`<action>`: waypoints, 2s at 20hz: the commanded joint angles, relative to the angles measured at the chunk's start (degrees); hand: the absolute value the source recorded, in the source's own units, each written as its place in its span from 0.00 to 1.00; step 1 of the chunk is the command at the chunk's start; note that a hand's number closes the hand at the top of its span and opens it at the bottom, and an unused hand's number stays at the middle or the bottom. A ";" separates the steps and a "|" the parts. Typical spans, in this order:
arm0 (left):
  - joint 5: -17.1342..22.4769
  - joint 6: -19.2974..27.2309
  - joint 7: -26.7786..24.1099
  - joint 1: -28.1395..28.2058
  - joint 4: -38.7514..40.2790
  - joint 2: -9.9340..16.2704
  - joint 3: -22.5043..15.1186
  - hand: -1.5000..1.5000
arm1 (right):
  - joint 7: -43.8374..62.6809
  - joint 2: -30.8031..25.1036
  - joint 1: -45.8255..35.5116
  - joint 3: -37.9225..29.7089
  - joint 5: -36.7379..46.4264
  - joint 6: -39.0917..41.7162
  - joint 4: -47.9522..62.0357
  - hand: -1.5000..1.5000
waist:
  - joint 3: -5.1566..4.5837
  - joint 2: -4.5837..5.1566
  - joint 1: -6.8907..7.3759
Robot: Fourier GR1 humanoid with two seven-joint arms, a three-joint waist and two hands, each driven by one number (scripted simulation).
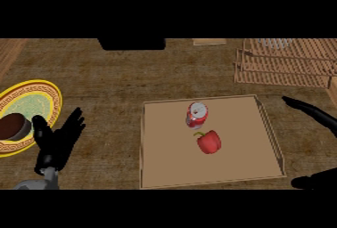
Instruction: Pick the bell pepper from the tray and place it in the tiered shelf
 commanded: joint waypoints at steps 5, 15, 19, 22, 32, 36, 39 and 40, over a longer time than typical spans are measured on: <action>0.84 -2.56 1.46 -1.06 0.06 1.30 1.36 0.50 | 31.38 4.25 -4.95 9.75 8.86 -3.98 -17.57 0.00 | -0.15 0.16 0.91; -2.14 -1.46 0.69 -2.37 1.83 -1.88 1.02 0.50 | 49.81 17.37 -15.20 23.59 27.54 -3.84 -12.01 0.00 | -0.04 0.30 0.84; -2.38 -1.94 -0.41 -1.85 4.20 -2.30 1.50 0.50 | 51.11 20.16 -15.92 29.87 33.99 -3.38 -5.78 0.00 | -0.04 0.35 0.85; -3.56 -0.85 1.37 -1.53 0.77 -3.84 0.73 0.50 | 52.99 22.46 -15.72 29.93 35.73 -0.63 -7.38 0.00 | -0.02 0.25 0.71; -3.71 -5.12 -1.06 -2.24 4.52 -1.91 4.88 0.50 | 55.86 25.31 -10.10 32.22 46.23 0.26 -9.25 0.00 | -0.03 0.24 0.43; -3.49 -6.12 1.04 -1.51 1.65 -2.33 6.38 0.50 | 49.11 28.91 -11.02 29.75 49.75 -3.36 -0.19 0.00 | -0.01 0.28 0.68; -4.47 -5.08 1.91 1.14 -1.53 -3.42 5.34 0.50 | 44.50 28.76 -11.39 27.24 50.01 -5.93 5.40 0.00 | 0.00 0.29 0.85; -5.74 -4.16 2.10 -0.01 -1.22 -4.20 4.96 0.50 | 47.36 30.91 -8.52 32.00 53.31 -6.18 3.03 0.00 | 0.00 0.27 0.72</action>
